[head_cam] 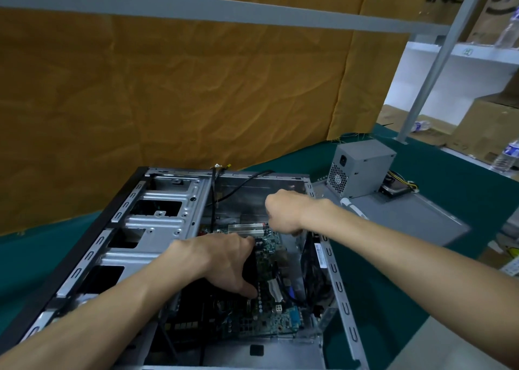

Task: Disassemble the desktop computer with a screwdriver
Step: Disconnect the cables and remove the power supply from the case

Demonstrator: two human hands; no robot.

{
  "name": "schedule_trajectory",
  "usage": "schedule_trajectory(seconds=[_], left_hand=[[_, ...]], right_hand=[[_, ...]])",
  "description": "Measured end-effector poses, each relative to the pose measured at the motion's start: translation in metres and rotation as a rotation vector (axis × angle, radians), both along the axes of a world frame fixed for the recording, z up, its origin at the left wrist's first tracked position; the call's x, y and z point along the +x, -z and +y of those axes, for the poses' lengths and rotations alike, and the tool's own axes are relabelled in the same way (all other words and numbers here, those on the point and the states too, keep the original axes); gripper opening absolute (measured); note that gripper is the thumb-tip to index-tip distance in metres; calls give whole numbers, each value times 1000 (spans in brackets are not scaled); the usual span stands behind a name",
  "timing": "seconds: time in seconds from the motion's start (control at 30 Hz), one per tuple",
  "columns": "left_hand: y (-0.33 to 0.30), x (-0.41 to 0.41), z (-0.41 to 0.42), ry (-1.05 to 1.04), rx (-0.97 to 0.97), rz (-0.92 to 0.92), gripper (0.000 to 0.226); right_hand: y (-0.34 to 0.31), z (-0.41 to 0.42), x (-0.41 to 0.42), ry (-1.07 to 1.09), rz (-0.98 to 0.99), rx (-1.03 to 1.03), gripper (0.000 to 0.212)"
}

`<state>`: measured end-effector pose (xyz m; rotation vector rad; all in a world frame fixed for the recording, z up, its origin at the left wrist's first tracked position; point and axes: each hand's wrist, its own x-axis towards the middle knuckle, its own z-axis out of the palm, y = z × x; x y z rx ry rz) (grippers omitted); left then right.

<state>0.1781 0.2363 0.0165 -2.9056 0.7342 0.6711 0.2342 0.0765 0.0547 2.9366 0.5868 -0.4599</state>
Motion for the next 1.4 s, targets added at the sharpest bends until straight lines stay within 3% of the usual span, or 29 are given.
schedule_trajectory(seconds=[0.07,0.17,0.3,0.5,0.73,0.9,1.0,1.07,1.23,1.3,1.4], left_hand=[[0,1,-1,5,1,-2,76],[2,2,1,6,-66,8,78],[3,2,3,14,-149,48,75],[2,3,4,19,-141,48,81],[1,1,3,19,-83,45,81],[-3,1,2,33,-75,27,74],[-5,0,2,43,-76,-6,69],[-5,0,3,50,-83,-16,67],[-3,5,5,45,-49,-110,72],[-1,7,3,40,-30,-78,74],[1,12,2,14,-34,-1,78]], right_hand=[[1,-3,-15,-33,80,36,29],[12,4,-36,-83,217,-71,36],[28,15,-42,-91,233,-190,26],[8,14,-47,-90,282,-178,11],[-2,3,-70,-115,312,-154,37],[4,12,-77,-147,348,-224,26],[7,11,-78,-151,295,-183,27],[6,5,-77,-138,223,-113,17],[7,-3,-78,-164,-37,-58,15],[7,-9,-74,-168,-126,-62,24],[0,-20,-61,-121,-215,46,12]])
